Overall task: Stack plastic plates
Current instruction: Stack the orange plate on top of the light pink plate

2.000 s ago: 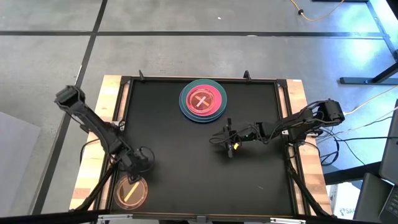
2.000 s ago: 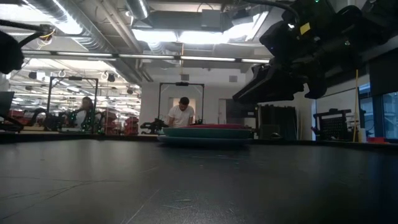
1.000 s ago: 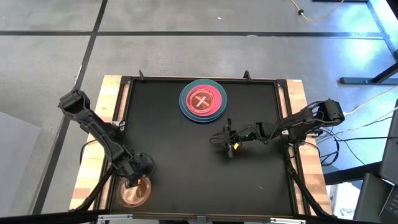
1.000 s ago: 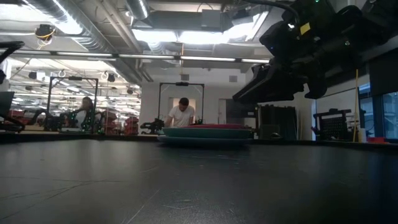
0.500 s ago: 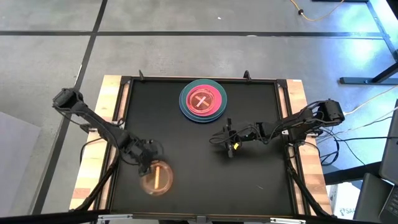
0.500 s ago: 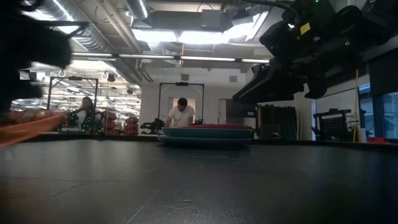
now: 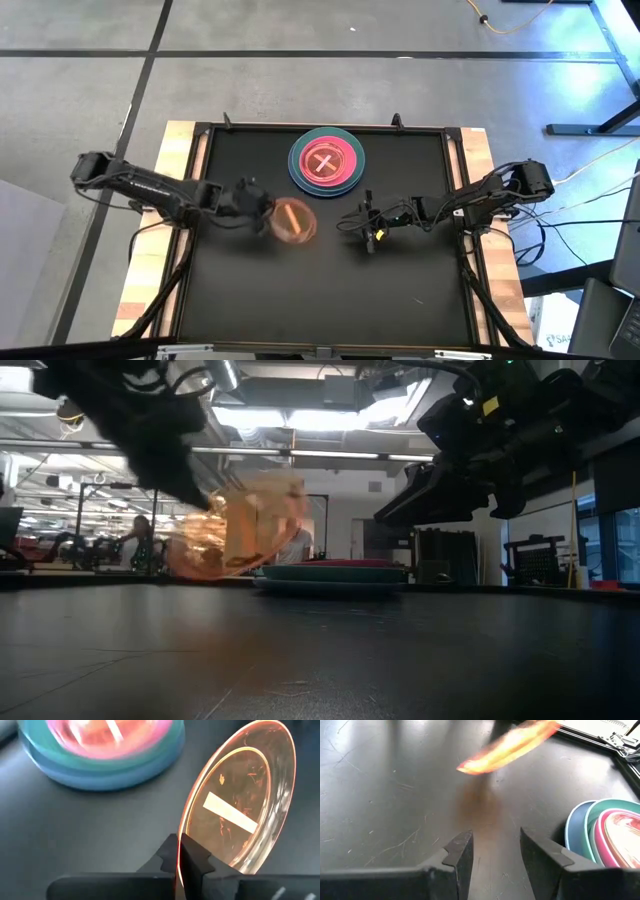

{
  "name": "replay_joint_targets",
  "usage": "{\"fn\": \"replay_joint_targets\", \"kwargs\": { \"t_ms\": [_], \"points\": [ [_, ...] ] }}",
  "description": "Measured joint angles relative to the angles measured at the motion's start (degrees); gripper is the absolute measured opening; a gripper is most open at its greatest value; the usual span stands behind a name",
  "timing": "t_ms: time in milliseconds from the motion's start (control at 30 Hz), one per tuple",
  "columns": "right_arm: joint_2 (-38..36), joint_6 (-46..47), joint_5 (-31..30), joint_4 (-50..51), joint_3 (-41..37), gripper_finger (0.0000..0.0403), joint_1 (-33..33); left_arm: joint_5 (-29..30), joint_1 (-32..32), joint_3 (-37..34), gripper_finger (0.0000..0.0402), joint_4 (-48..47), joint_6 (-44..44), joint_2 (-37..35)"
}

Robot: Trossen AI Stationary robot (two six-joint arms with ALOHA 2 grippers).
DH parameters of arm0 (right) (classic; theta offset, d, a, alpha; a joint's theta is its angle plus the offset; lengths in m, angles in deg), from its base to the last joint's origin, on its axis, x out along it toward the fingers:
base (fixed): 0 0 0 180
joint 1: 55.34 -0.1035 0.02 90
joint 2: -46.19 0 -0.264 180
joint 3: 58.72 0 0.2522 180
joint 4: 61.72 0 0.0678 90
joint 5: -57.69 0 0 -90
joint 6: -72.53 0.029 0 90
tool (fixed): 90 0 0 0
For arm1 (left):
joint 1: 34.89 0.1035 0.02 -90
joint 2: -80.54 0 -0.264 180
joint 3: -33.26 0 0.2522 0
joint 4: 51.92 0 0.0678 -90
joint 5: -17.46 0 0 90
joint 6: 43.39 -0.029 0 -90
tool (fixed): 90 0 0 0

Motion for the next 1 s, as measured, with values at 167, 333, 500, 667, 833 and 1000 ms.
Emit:
{"fn": "replay_joint_targets", "kwargs": {
  "t_ms": [167, 333, 500, 667, 833, 1000],
  "points": [
    [0.0, 0.0, 0.0, 0.0, 0.0, 0.0152, 0.0, 3.14, 7.87, 0.02, 0.0002, 10.46, -10.34, 0.04],
    [0.0, 0.0, 0.0, 0.2, 0.0, 0.0152, 0.0, 4.05, 16.39, 0.04, 0.0002, 20.56, -15.25, 0.08],
    [0.0, 0.01, 0.0, 0.2, 0.0, 0.0152, 0.0, 2.81, 23.75, 0.09, 0.0002, 28.13, -17.85, 2.7],
    [0.0, 0.02, 0.02, 0.22, 0.0, 0.0152, 0.0, -2.7, 29.7, 0.09, 0.0002, 34.87, -17.97, 8.18],
    [0.0, 0.01, 0.0, 0.28, 0.0, 0.0152, 0.0, -7.43, 32.59, 0.09, 0.0002, 41.03, -17.93, 14.63],
    [0.01, 0.01, 0.01, 0.47, 0.0, 0.0152, 0.0, -10.6, 33.35, 0.09, 0.0002, 45.1, -17.18, 20.61]
  ]
}}
